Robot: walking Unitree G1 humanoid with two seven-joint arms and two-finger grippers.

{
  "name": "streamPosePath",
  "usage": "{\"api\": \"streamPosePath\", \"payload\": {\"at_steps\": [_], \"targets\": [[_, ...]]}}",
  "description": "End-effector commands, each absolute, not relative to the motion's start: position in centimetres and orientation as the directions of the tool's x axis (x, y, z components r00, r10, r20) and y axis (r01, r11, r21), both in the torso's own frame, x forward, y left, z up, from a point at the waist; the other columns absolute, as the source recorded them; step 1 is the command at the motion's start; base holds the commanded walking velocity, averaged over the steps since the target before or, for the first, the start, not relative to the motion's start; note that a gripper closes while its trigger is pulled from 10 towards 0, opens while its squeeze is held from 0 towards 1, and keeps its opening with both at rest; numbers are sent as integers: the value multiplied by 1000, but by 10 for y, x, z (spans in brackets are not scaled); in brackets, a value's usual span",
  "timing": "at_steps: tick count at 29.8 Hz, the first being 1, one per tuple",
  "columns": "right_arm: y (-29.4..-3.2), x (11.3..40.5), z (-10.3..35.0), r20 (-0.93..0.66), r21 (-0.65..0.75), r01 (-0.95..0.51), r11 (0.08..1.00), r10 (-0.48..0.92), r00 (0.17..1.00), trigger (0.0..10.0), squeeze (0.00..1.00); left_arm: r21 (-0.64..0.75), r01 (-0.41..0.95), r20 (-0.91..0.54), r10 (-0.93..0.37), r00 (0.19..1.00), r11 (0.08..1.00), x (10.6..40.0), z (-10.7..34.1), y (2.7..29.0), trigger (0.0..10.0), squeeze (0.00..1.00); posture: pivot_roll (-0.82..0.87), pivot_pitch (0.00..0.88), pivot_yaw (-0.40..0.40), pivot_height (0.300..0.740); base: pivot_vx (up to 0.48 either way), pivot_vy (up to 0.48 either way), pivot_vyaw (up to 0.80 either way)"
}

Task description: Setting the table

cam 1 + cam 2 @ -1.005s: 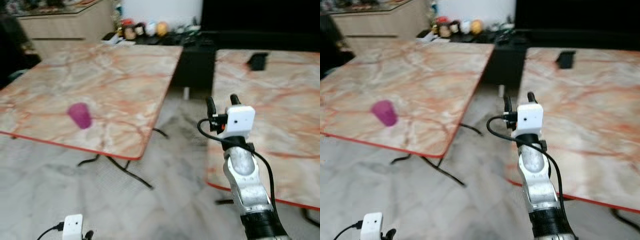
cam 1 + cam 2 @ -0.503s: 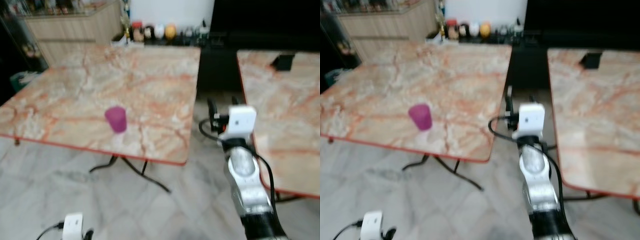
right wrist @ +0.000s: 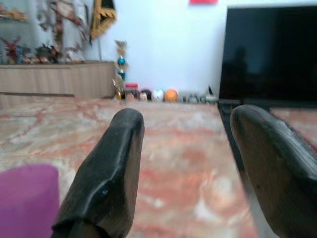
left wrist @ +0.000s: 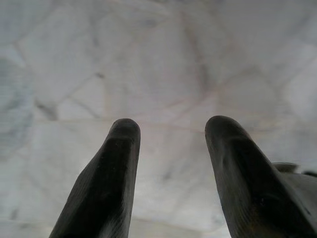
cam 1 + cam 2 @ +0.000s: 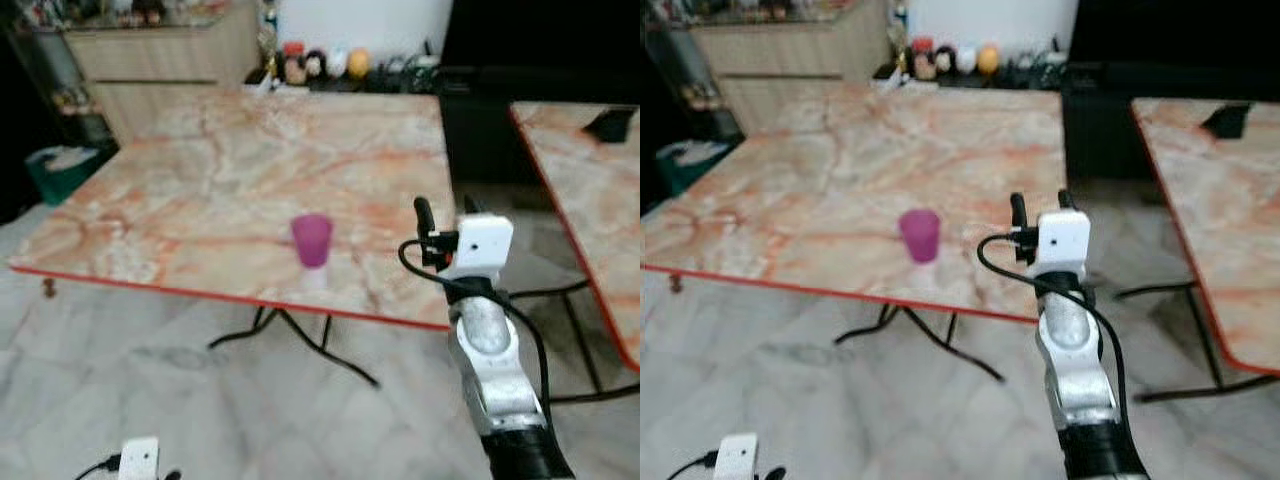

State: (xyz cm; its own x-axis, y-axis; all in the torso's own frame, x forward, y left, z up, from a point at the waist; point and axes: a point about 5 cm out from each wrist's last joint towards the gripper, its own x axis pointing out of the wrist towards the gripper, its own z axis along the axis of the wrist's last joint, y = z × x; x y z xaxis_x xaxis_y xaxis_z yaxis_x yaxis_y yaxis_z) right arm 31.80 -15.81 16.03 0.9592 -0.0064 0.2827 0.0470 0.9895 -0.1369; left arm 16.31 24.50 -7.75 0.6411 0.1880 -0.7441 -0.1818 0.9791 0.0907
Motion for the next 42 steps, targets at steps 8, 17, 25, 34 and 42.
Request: {"api": "streamPosePath", "payload": {"at_steps": [8,17,25,34,42], "targets": [[-198,284,137,242,-180,248,952,-202,949,10000,0,91,-170,-741,181,646,981,167,-77,240,10000,0,-68,0,81,714,0,0,0],[-228,234,91,38,-242,376,894,-379,925,10000,0,89,-157,-734,171,658,984,170,-77,236,10000,0,-77,0,80,714,0,0,0],[-241,215,40,-261,-229,503,833,-550,793,10000,0,86,-151,-719,166,675,985,175,-74,235,10000,0,-80,0,83,714,0,0,0],[-232,227,-11,-499,-179,377,909,-414,761,10000,0,82,-153,-692,167,702,985,181,-70,234,10000,0,-77,0,79,714,0,0,0],[-209,234,-37,-601,-168,160,973,-230,765,10000,0,68,-152,-684,157,712,986,185,-70,227,10000,0,-86,0,87,714,0,0,0]]}}
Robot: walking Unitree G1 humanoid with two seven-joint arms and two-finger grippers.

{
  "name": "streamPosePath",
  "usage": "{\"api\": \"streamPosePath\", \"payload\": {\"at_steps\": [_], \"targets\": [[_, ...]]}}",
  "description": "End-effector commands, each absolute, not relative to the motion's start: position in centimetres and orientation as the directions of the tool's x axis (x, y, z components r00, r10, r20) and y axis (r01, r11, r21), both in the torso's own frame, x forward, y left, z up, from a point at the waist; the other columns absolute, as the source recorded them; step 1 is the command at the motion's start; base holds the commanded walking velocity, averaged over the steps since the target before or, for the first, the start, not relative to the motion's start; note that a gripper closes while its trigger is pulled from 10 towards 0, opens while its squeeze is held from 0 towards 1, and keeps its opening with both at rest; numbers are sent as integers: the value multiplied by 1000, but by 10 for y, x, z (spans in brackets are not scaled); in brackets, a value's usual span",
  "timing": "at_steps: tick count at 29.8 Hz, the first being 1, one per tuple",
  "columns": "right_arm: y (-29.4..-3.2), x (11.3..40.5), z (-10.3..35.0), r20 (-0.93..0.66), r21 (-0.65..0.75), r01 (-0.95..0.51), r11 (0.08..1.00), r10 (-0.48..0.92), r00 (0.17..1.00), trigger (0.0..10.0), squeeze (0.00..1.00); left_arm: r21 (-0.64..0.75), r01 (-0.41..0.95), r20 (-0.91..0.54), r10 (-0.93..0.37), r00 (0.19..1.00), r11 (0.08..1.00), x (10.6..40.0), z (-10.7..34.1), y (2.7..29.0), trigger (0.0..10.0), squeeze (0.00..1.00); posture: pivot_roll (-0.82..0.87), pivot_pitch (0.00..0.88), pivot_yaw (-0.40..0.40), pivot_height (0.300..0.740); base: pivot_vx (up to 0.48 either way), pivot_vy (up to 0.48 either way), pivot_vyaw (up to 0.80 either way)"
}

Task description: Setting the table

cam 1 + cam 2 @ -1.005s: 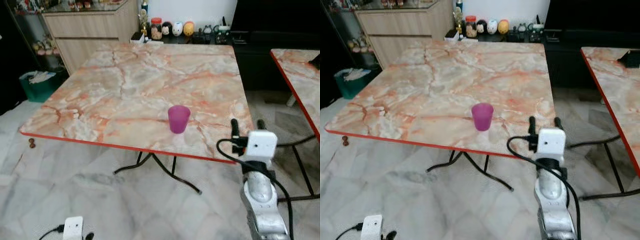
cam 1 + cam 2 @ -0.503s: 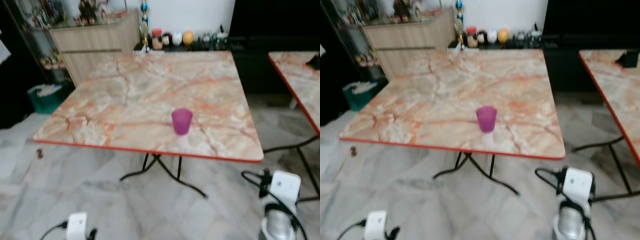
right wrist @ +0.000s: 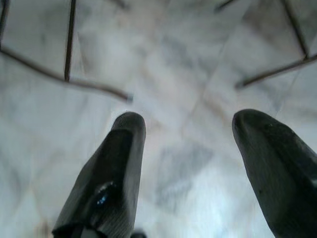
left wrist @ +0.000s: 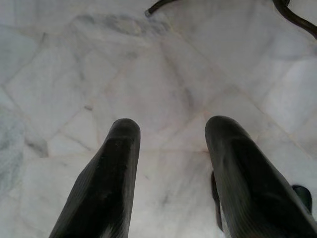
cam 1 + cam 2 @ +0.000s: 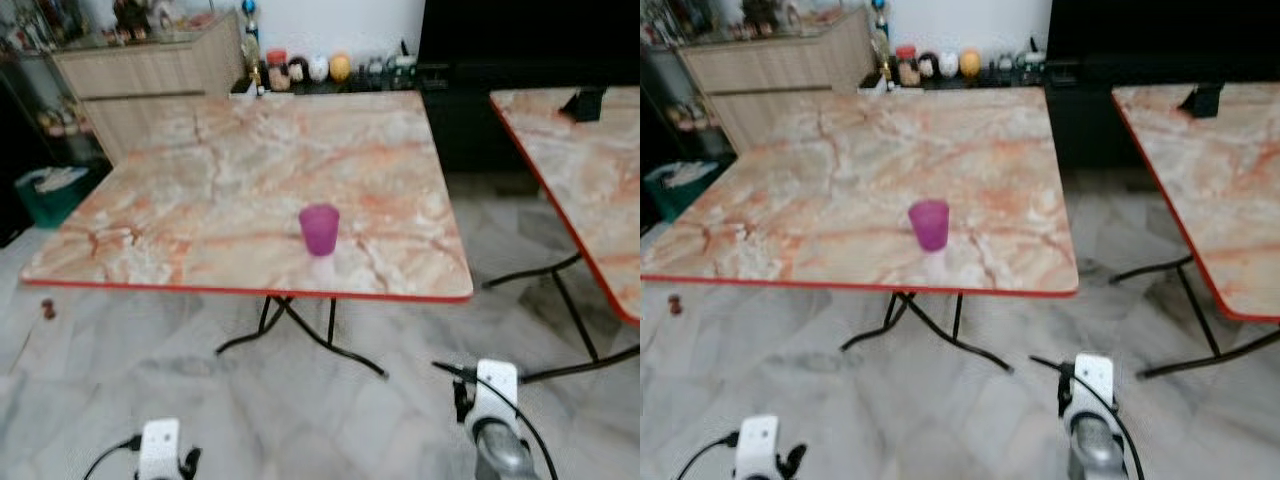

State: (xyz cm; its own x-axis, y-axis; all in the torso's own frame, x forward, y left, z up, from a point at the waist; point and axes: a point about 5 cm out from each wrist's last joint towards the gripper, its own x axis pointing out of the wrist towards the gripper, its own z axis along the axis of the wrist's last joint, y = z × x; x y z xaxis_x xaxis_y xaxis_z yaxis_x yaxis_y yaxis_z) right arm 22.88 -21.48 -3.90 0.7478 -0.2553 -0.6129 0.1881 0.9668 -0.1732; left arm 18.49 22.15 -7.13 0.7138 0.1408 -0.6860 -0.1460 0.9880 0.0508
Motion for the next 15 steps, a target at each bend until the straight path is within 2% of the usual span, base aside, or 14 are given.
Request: {"api": "streamPosePath", "payload": {"at_steps": [1,4,7,15], "targets": [[-203,231,-43,-630,-164,104,981,-185,755,10000,0,64,-152,-680,155,717,986,187,-69,227,10000,0,-84,0,87,714,0,0,0],[-192,222,-57,-689,-160,-23,987,-95,718,10000,0,58,-153,-672,152,725,987,190,-68,226,10000,0,-75,0,86,714,0,0,0],[-185,214,-64,-721,-128,-77,989,-39,692,10000,0,58,-156,-667,155,729,986,191,-67,227,10000,0,-73,0,86,714,0,0,0],[-184,197,-75,-764,-113,-84,990,-33,644,10000,0,58,-158,-667,156,729,986,191,-66,227,10000,0,-71,0,82,714,0,0,0]]}}
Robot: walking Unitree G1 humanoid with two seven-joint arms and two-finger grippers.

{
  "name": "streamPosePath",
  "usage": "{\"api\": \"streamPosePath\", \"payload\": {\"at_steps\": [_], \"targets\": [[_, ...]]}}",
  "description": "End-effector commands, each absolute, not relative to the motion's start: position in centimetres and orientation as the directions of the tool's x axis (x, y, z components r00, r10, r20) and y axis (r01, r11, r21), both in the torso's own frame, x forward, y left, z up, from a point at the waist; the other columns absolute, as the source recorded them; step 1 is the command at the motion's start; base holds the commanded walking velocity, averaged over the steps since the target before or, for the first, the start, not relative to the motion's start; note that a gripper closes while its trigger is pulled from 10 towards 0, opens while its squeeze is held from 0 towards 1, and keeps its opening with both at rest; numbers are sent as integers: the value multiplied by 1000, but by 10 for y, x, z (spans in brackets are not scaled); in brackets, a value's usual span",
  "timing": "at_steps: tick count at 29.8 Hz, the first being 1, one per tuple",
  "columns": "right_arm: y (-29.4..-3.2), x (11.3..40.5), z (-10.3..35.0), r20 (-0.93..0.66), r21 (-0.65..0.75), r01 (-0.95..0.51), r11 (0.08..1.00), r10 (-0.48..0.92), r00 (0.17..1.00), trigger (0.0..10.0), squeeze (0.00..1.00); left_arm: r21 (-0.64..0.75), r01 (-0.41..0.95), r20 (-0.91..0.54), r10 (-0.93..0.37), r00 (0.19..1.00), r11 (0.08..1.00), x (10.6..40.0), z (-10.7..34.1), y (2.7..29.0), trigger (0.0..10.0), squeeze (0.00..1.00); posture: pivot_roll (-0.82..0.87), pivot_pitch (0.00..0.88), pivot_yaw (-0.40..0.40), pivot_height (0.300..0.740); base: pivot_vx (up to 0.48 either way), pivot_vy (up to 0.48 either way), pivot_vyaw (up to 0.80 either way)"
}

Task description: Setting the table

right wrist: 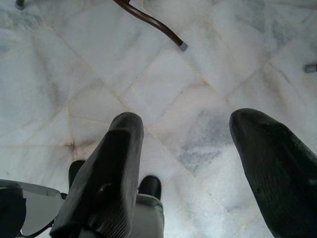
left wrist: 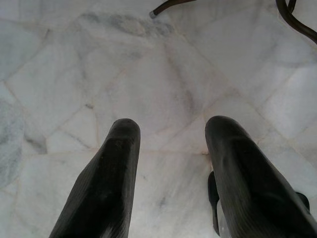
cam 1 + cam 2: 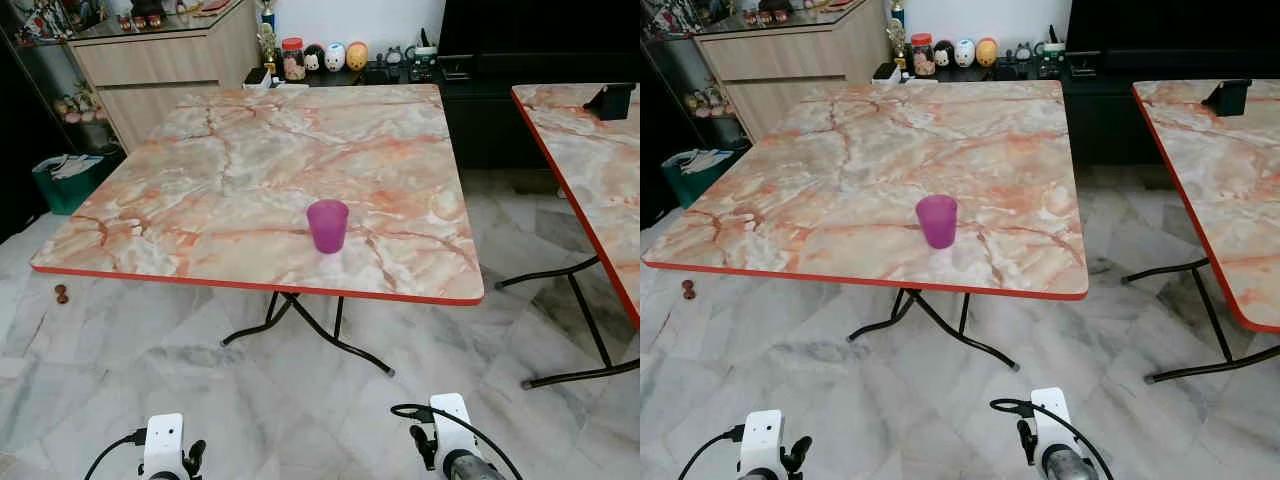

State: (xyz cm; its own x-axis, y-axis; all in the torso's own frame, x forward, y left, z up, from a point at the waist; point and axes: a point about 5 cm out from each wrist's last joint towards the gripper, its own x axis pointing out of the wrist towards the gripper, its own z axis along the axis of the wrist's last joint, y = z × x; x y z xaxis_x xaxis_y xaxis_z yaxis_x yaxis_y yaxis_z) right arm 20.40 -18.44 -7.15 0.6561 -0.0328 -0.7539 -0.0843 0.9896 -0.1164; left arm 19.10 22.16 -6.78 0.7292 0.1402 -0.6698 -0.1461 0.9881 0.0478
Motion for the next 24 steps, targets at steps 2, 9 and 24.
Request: {"api": "streamPosePath", "payload": {"at_steps": [2,9,24], "targets": [[-185,193,-77,-769,-113,-77,991,-39,638,10000,0,58,-157,-665,155,730,986,192,-66,226,10000,0,-71,0,82,714,0,0,0],[-186,186,-81,-778,-113,-87,990,-34,628,10000,0,83,-175,-588,190,787,981,194,-59,231,10000,0,-64,0,85,714,0,0,0],[-196,176,-84,-792,-132,-85,988,-53,608,10000,0,170,-220,-112,241,964,961,183,31,257,10000,0,-40,0,80,714,0,0,0]]}}
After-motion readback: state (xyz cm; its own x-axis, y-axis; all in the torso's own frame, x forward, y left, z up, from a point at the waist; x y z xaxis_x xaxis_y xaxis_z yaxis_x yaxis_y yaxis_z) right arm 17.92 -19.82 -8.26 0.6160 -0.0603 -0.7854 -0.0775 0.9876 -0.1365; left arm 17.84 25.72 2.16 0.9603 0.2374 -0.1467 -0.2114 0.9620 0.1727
